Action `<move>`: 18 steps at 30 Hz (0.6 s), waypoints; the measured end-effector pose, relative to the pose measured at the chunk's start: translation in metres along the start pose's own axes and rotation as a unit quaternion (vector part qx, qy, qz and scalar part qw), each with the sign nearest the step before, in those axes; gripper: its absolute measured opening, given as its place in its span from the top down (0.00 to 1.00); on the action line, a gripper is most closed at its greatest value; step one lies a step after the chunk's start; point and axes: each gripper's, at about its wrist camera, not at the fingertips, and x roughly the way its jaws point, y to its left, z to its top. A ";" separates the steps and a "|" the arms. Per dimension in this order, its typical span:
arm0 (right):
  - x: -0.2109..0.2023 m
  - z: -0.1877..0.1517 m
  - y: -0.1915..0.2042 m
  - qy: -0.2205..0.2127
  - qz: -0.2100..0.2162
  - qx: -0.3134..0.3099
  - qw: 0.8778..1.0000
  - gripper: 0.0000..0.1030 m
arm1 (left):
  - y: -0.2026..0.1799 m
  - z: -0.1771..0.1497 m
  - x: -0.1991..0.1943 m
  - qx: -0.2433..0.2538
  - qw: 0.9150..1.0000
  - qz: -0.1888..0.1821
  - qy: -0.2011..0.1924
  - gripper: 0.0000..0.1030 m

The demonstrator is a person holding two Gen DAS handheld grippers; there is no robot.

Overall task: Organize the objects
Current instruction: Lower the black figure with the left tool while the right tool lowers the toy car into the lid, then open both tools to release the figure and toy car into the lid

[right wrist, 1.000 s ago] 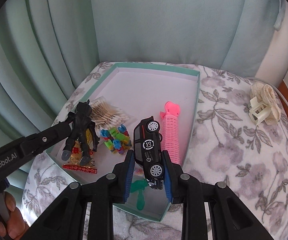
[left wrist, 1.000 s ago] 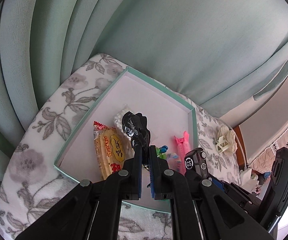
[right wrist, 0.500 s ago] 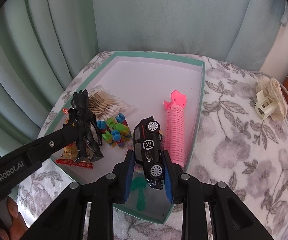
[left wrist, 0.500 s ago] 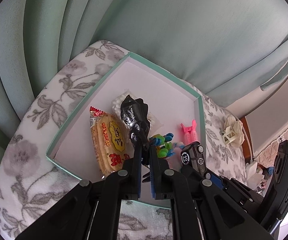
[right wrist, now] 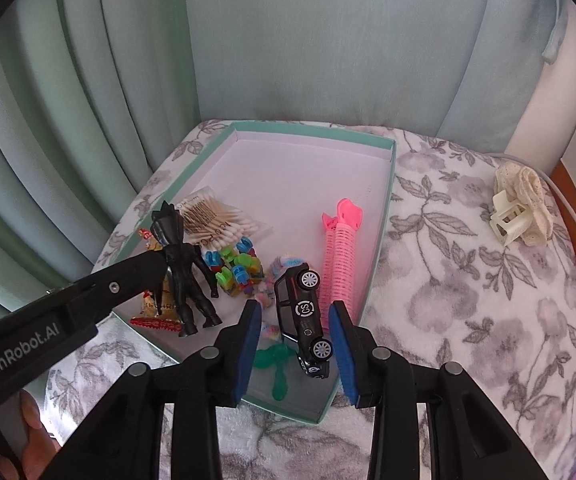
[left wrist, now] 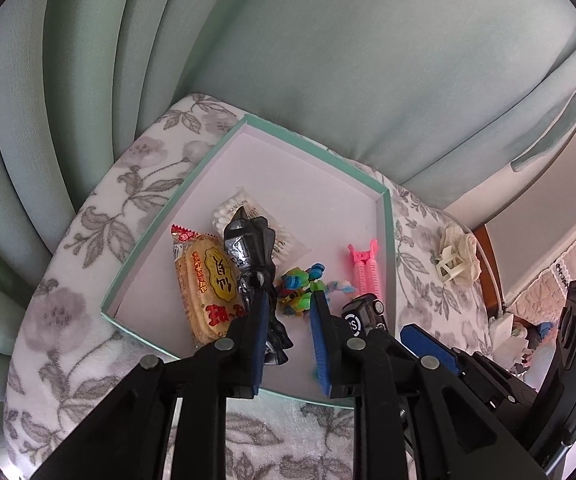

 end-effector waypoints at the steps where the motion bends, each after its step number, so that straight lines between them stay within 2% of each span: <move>1: -0.004 -0.001 0.000 -0.003 0.000 0.001 1.000 0.62 | -0.002 0.000 -0.003 0.002 1.000 0.001 -0.002 0.80; 8: -0.023 -0.009 -0.009 -0.012 -0.001 0.015 1.000 0.62 | -0.009 -0.002 -0.019 0.008 0.999 0.036 -0.017 0.77; 9: -0.025 -0.011 -0.010 -0.012 -0.001 0.016 1.000 0.62 | -0.008 -0.003 -0.021 0.008 0.999 0.043 -0.018 0.75; 11: -0.028 -0.014 -0.011 -0.012 -0.003 0.019 1.000 0.62 | -0.007 -0.005 -0.025 0.006 0.998 0.056 -0.022 0.65; 13: -0.032 -0.018 -0.012 -0.013 -0.003 0.020 1.000 0.57 | -0.005 -0.007 -0.028 0.005 0.997 0.072 -0.026 0.58; 14: -0.033 -0.019 -0.012 -0.015 -0.004 0.021 1.000 0.51 | -0.004 -0.008 -0.029 0.004 0.997 0.079 -0.026 0.54; 18: -0.038 -0.025 -0.011 -0.020 -0.007 0.020 1.000 0.40 | 0.002 -0.013 -0.032 -0.003 0.995 0.101 -0.023 0.48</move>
